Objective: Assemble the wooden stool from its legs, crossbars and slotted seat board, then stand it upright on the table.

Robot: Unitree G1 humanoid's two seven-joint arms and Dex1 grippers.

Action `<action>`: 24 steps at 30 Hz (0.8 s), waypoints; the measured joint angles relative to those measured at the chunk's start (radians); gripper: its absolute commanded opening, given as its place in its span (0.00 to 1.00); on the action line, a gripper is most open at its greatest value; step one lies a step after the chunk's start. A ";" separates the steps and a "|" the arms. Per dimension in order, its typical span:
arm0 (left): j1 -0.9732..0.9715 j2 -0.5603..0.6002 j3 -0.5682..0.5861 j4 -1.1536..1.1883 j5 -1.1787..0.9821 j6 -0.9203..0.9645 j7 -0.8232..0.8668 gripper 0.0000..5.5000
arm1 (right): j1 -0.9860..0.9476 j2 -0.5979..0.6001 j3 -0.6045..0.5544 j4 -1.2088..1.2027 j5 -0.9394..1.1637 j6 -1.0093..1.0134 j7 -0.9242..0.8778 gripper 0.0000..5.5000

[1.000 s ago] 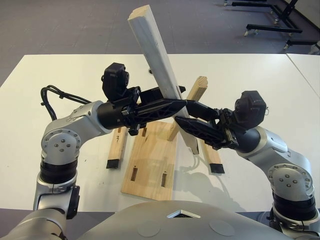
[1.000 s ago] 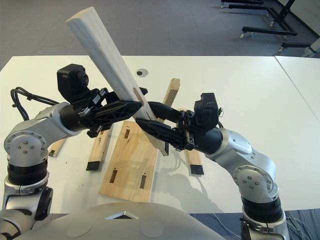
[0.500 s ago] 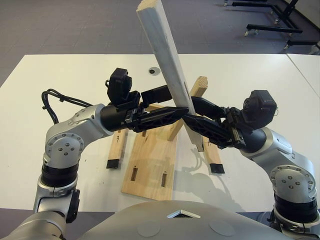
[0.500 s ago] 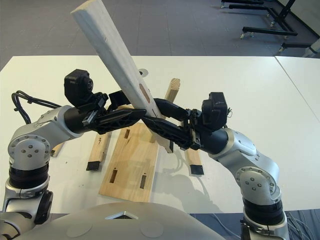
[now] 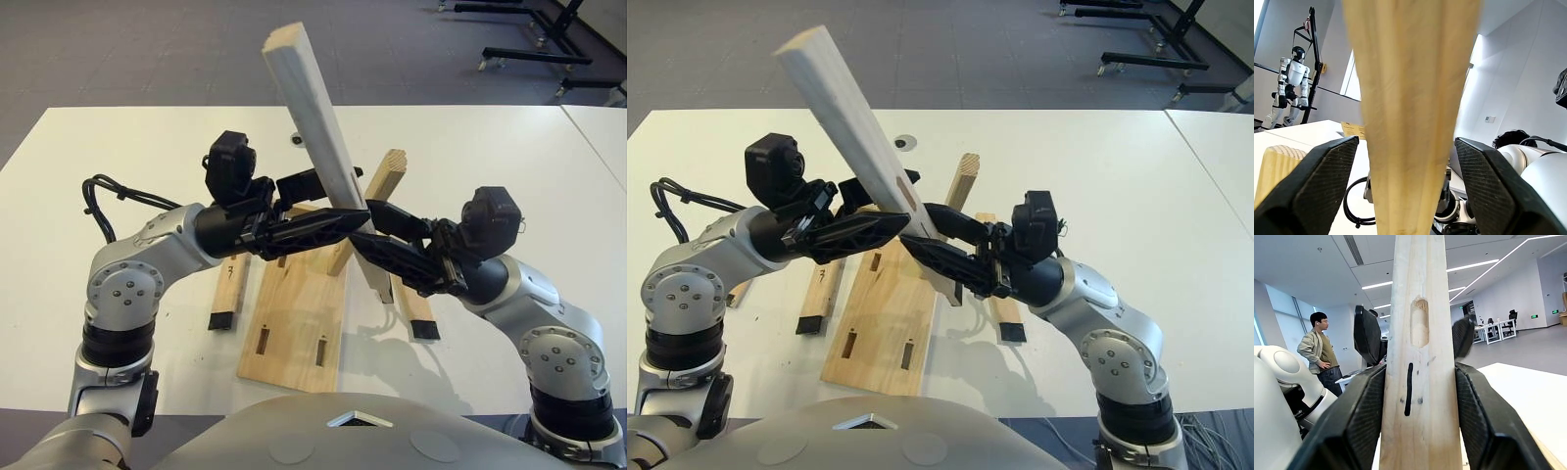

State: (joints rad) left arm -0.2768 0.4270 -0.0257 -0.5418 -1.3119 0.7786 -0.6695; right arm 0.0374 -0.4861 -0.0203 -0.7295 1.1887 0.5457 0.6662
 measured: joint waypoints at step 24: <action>-0.003 -0.026 -0.004 0.009 0.033 0.001 0.006 0.39 | 0.060 0.018 0.034 0.110 -0.037 -0.009 0.147 0.37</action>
State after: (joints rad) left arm -0.2795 0.4007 -0.0292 -0.5323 -1.2789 0.7796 -0.6636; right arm 0.0976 -0.4683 0.0138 -0.6197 1.1518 0.5371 0.8130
